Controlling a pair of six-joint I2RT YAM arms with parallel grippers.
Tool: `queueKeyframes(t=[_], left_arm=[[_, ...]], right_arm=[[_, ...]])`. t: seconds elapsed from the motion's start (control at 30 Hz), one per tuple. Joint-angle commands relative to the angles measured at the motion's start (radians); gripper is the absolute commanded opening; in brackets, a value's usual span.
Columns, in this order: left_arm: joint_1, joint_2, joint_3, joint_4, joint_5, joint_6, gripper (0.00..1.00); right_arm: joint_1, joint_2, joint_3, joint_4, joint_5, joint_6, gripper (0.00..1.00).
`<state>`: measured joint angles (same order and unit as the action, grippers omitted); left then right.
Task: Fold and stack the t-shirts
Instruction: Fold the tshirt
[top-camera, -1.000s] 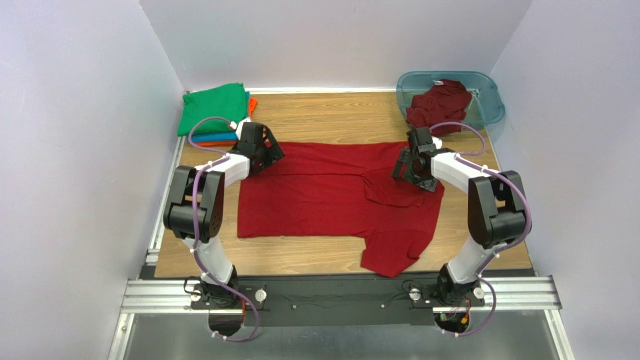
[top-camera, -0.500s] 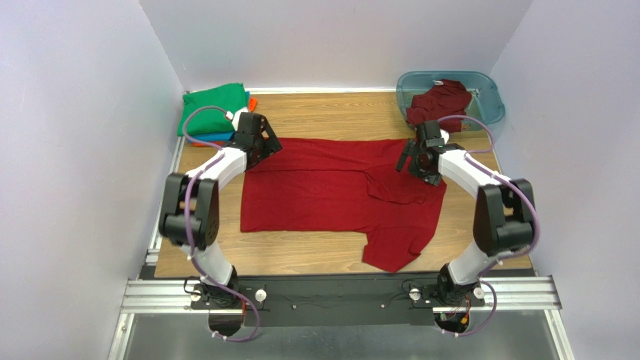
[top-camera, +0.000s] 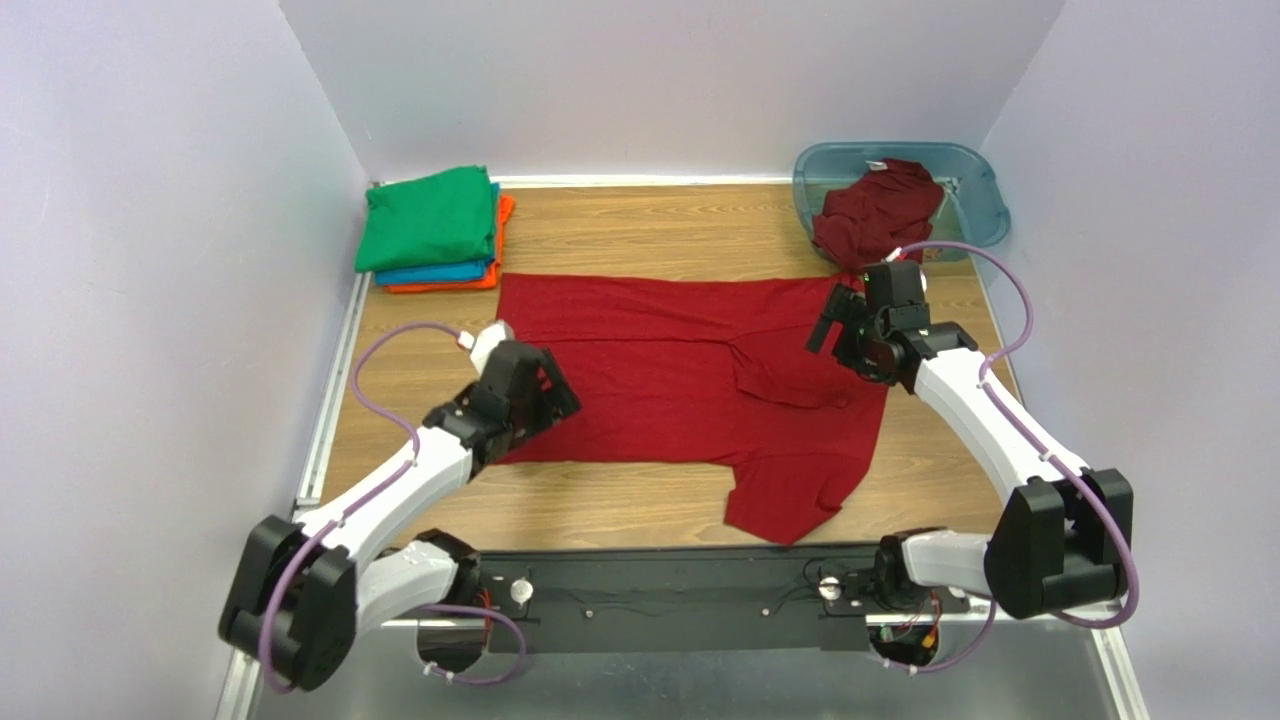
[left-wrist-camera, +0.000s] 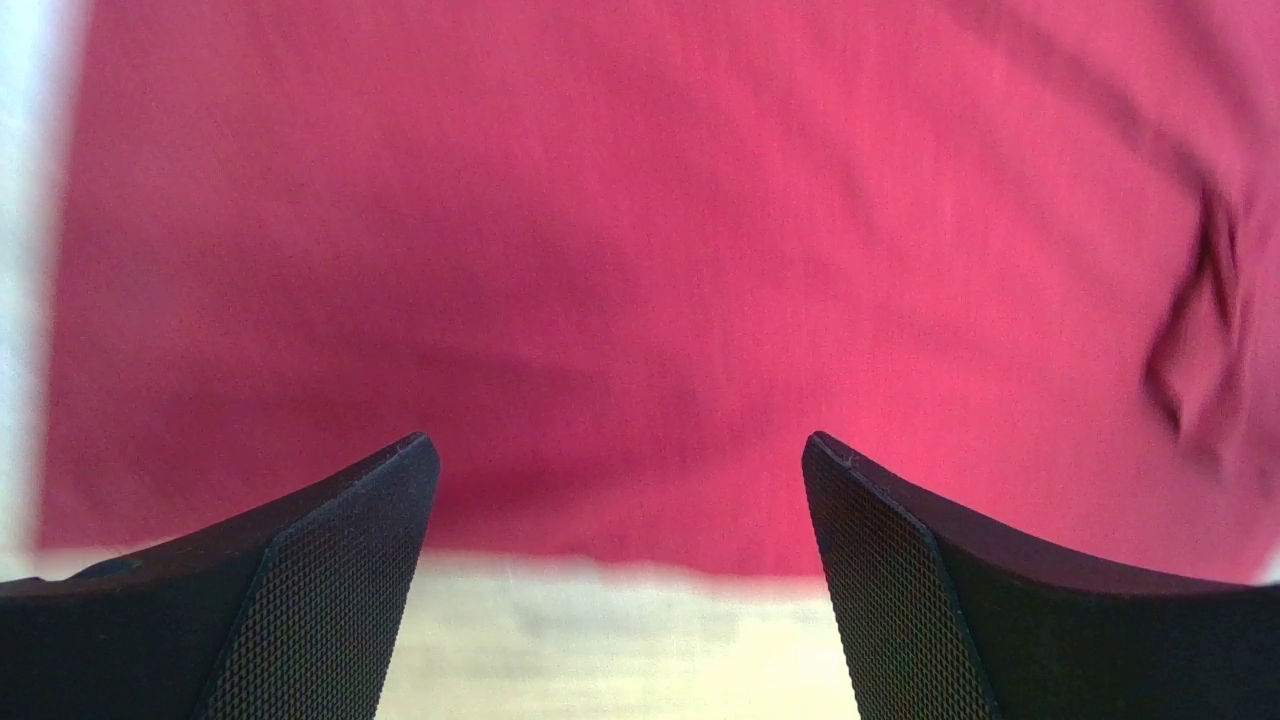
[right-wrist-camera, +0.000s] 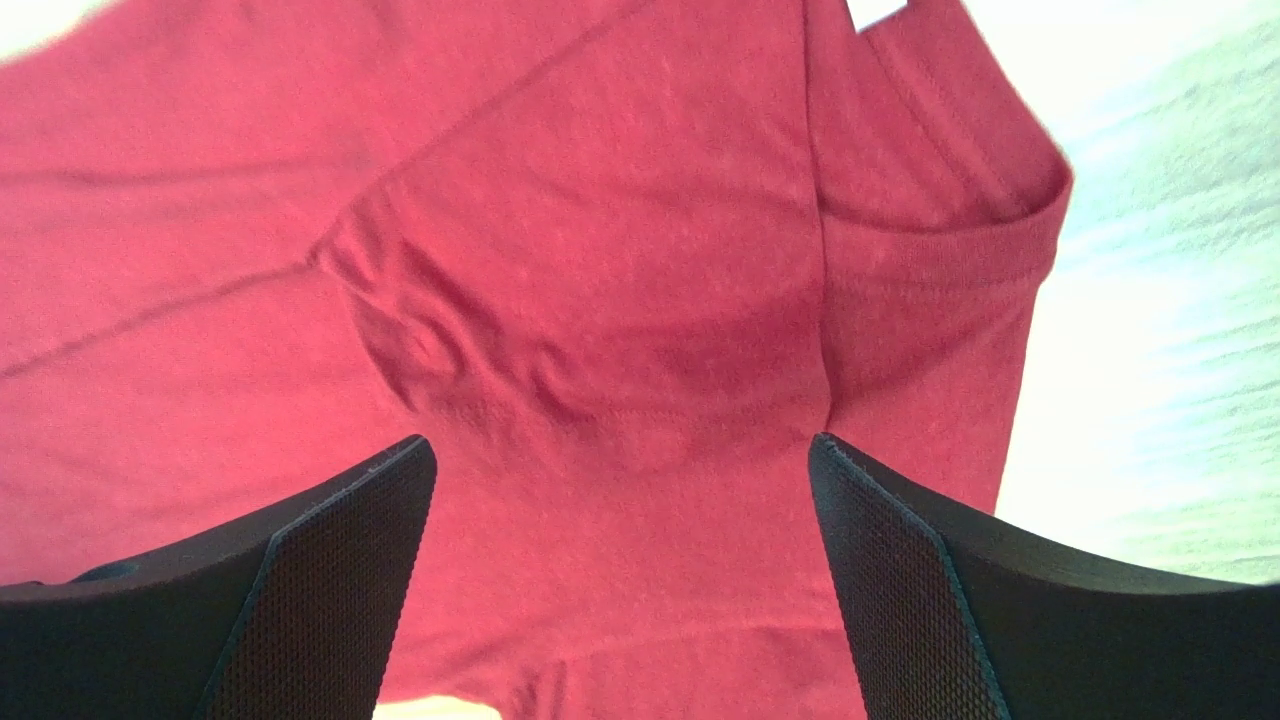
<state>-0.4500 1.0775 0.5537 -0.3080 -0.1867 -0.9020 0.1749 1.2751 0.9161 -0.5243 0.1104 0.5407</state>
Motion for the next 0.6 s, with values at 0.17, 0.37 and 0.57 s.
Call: queueKeyframes(t=[0.17, 0.37, 0.57], left_arm=[[-0.125, -0.189, -0.161, -0.134, -0.059, -0.336, 0.98], [-0.127, -0.153, -0.153, -0.181, -0.106, -0.451, 0.98], [-0.127, -0.073, -0.117, -0.233, -0.203, -0.546, 0.97]], right_arm=[[-0.006, 0.006, -0.022, -0.025, -0.078, -0.022, 1.0], [-0.006, -0.008, -0.029, -0.023, -0.1, -0.027, 1.0], [-0.006, -0.023, -0.031, -0.023, -0.104, -0.028, 1.0]])
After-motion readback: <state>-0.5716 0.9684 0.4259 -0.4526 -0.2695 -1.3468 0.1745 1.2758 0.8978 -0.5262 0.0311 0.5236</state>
